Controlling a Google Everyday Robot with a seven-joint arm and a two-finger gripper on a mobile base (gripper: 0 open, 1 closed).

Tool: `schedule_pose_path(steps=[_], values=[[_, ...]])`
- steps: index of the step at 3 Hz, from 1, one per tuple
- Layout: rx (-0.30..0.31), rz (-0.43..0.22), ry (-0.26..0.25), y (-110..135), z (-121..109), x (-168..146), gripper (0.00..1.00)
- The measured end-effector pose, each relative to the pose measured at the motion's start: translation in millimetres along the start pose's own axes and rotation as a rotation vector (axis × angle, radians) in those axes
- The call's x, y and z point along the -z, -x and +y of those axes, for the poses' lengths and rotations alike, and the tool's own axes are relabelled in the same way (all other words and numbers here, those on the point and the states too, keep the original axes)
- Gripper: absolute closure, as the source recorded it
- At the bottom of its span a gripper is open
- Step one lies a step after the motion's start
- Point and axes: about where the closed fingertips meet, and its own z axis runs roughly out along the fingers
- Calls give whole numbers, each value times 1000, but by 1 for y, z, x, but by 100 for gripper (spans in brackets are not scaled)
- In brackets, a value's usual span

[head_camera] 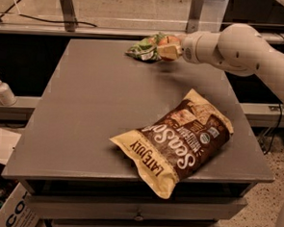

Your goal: Move apple near green jalapeno chip bag

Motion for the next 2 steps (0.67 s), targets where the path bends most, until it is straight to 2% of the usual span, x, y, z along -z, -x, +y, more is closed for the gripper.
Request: schedule_pose_path(steps=[1, 2], values=[[-6, 16, 2, -11, -4, -11, 100], [-15, 34, 3, -20, -4, -18, 84]])
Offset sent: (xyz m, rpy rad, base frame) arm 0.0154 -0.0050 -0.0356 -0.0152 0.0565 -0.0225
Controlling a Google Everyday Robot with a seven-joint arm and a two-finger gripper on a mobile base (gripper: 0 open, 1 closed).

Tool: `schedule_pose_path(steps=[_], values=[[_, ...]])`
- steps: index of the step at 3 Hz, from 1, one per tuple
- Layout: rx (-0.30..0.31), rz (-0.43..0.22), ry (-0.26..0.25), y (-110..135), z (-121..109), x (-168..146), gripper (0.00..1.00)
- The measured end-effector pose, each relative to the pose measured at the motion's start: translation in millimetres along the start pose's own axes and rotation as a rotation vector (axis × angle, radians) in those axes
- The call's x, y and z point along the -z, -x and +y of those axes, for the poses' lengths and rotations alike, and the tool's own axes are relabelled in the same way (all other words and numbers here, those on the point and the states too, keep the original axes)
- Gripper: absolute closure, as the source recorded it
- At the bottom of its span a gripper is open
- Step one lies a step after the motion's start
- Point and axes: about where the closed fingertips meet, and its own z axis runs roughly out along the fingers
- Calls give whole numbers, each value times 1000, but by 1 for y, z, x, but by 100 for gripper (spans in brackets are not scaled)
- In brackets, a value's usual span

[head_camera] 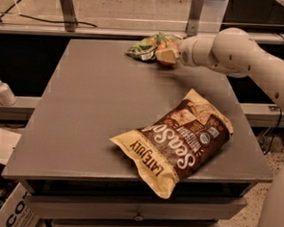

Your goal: Move apple near green jalapeno chip bag

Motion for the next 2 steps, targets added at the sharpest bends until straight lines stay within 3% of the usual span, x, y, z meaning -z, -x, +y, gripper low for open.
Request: schedule_pose_path(steps=[2], values=[[-13, 11, -9, -8, 0, 0, 37]])
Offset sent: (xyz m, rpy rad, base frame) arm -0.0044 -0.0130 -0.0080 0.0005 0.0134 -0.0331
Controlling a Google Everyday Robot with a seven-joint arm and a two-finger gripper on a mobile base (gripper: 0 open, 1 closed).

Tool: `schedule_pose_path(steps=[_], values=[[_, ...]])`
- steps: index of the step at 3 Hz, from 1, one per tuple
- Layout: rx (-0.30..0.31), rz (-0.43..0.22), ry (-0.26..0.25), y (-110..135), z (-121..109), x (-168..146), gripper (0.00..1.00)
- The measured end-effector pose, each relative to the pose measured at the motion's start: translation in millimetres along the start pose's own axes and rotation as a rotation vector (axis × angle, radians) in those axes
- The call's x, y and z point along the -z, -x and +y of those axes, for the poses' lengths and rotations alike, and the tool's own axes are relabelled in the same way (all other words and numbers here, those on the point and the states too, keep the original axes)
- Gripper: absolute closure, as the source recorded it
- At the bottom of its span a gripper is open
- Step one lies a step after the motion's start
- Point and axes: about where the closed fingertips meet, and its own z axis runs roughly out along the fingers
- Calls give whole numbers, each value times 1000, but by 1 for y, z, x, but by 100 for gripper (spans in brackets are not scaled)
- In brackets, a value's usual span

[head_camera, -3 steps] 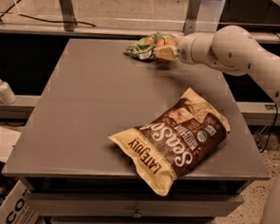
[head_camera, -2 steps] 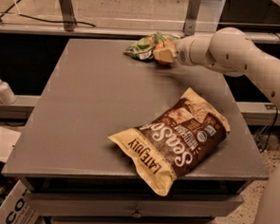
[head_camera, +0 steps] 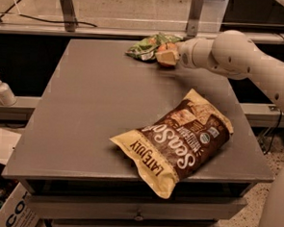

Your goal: Move apple near green jalapeno chip bag

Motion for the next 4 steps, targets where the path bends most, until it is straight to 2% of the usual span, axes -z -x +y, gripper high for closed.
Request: schedule_pose_path(steps=[1, 2, 4], values=[[-4, 1, -5, -3, -2, 2, 13], [-5, 1, -6, -3, -3, 2, 0], [-14, -15, -2, -1, -6, 11, 0]])
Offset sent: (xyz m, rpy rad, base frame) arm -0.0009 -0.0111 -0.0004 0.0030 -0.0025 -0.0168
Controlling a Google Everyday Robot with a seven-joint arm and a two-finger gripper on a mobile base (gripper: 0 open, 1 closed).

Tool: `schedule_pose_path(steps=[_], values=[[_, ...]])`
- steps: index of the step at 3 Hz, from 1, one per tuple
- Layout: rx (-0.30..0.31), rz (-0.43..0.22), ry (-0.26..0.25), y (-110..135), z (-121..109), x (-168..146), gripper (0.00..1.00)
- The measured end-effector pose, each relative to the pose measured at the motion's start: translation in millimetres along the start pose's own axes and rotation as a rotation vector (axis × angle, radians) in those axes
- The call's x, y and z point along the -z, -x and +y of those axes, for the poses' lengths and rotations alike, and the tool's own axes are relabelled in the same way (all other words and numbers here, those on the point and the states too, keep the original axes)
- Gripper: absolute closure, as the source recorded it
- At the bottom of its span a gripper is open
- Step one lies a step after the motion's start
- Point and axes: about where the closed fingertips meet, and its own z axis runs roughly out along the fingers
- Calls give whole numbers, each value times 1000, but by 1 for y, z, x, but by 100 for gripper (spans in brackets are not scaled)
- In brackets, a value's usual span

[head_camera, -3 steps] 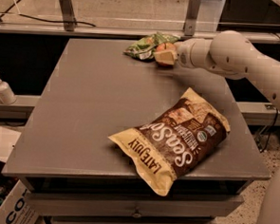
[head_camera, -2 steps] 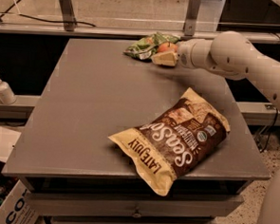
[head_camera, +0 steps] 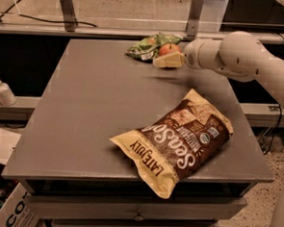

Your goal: Move apple near green jalapeno chip bag

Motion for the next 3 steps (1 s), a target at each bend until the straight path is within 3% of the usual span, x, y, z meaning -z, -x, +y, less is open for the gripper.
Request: schedule_pose_path(steps=[1, 2, 3], values=[[0, -25, 25, 2, -8, 27, 0], [1, -32, 62, -17, -26, 74, 0], [1, -32, 63, -17, -26, 74, 0]])
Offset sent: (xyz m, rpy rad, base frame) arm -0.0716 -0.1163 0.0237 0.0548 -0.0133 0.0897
